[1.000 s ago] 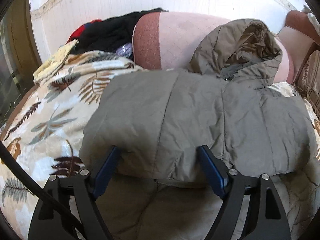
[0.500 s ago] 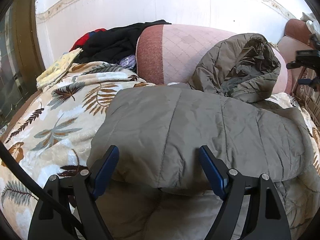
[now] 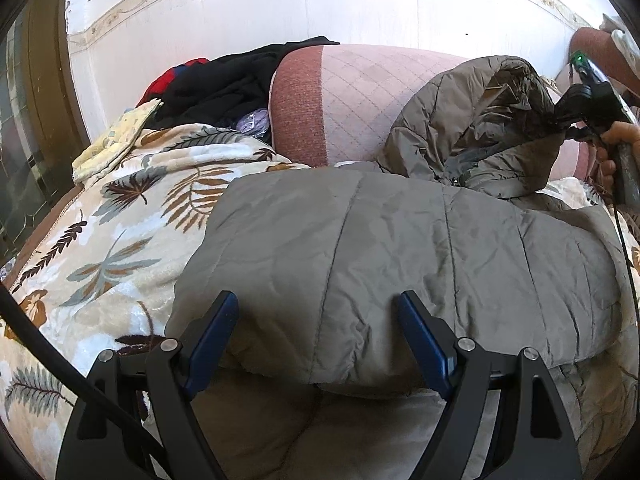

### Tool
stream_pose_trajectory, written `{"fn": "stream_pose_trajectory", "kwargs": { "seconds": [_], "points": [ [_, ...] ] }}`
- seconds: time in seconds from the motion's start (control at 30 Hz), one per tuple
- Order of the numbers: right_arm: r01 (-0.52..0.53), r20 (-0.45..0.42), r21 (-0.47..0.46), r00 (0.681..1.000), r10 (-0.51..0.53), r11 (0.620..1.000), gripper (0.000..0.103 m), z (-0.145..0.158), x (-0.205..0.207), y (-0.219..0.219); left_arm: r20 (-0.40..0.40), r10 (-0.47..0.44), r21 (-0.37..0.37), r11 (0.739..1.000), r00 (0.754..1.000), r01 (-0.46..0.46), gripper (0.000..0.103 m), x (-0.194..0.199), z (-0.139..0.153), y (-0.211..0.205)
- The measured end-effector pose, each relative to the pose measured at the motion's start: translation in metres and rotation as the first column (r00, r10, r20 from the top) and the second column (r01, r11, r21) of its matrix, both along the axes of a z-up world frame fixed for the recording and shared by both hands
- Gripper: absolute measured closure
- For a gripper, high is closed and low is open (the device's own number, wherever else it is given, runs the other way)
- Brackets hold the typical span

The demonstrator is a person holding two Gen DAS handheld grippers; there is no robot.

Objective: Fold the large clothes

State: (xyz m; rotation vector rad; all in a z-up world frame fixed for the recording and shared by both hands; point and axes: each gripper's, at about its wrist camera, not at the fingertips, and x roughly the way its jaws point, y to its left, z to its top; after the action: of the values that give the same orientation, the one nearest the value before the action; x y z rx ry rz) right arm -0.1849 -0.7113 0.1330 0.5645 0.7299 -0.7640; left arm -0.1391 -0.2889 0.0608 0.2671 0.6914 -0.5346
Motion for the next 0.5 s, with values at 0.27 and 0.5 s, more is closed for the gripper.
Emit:
{"fn": "stream_pose_trajectory", "kwargs": {
  "seconds": [0.27,0.5],
  "points": [
    [-0.163,0.110,-0.145,0.977,0.180,0.976,0.096,0.037,-0.047,0.078,-0.004,0.002,-0.010,1.000,1.000,-0.002,0.022,-0.002,0.002,0.001],
    [-0.309,0.207,-0.192,0.915,0.347,0.931,0.096,0.037,-0.130,0.184,-0.002,0.020,-0.066,0.998,1.000,-0.020,0.022,0.001,0.015,0.012]
  ]
}}
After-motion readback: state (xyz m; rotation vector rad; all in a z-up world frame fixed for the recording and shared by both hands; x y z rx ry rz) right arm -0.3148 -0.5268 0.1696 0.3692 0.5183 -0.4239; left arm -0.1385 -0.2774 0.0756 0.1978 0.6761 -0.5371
